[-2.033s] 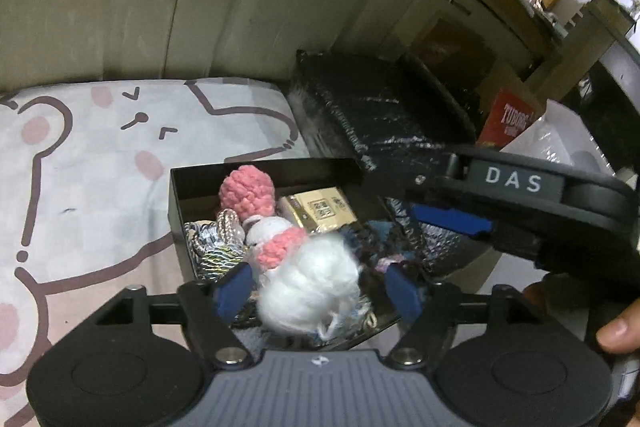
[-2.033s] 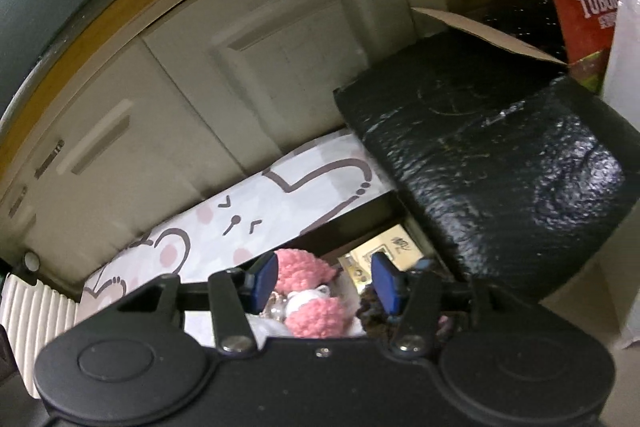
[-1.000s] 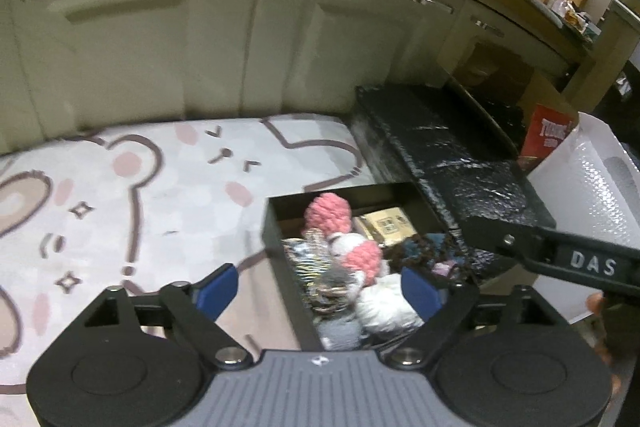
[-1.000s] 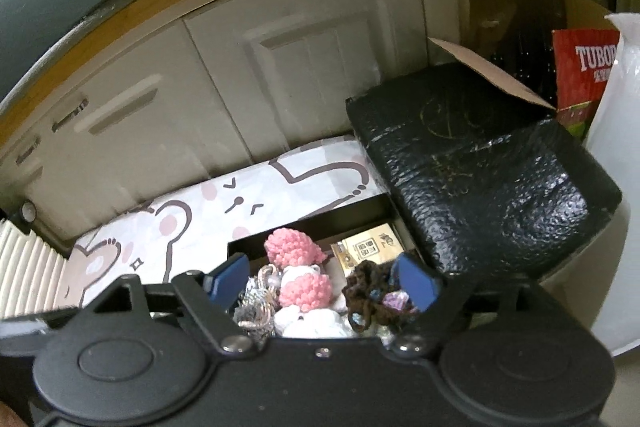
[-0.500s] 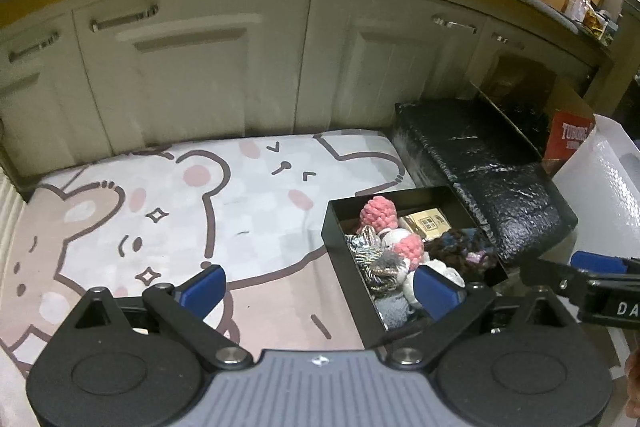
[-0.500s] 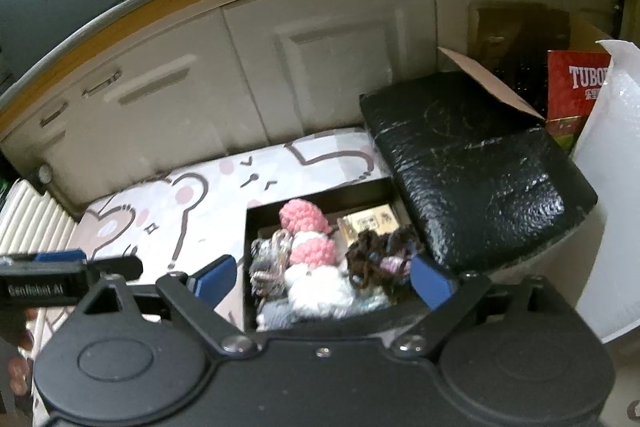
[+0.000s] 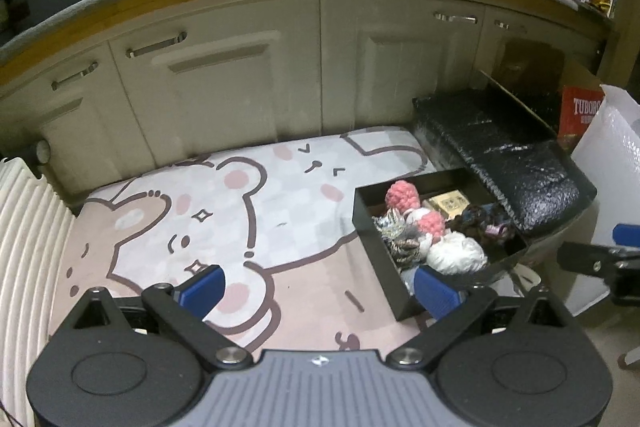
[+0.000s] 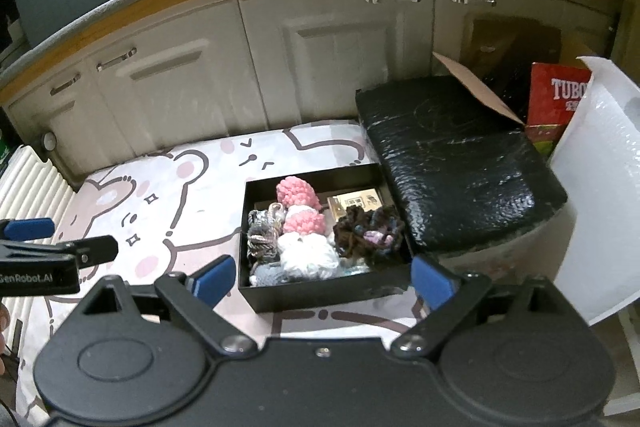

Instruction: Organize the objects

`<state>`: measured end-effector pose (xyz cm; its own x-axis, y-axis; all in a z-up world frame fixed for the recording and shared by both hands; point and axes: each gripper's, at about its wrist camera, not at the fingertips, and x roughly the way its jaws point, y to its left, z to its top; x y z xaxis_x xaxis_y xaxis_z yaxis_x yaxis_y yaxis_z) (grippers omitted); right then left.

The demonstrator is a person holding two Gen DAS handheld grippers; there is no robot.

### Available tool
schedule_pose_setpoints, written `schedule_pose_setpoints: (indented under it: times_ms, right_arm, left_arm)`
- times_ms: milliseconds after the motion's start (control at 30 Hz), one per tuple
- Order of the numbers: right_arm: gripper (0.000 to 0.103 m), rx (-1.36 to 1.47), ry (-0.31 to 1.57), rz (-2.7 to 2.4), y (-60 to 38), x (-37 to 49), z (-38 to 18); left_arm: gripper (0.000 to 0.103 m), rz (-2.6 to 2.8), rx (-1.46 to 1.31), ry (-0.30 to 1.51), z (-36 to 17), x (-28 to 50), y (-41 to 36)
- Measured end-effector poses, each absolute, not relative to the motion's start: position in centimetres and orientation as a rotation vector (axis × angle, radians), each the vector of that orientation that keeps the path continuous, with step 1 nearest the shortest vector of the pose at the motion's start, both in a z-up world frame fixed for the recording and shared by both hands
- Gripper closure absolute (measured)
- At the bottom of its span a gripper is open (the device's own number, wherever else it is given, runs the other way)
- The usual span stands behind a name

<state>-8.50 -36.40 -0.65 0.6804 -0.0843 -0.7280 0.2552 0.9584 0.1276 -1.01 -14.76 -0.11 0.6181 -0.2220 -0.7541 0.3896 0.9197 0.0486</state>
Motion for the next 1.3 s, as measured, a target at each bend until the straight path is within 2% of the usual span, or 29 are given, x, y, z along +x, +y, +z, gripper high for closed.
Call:
schedule_pose_setpoints:
  times_ms: [1300]
  right_arm:
    - [0.007,0.184,0.803,-0.242,-35.0,-10.3,0.4]
  left_arm:
    - [0.003,-0.395,0.153,0.866,0.1,-2.3,-12.7]
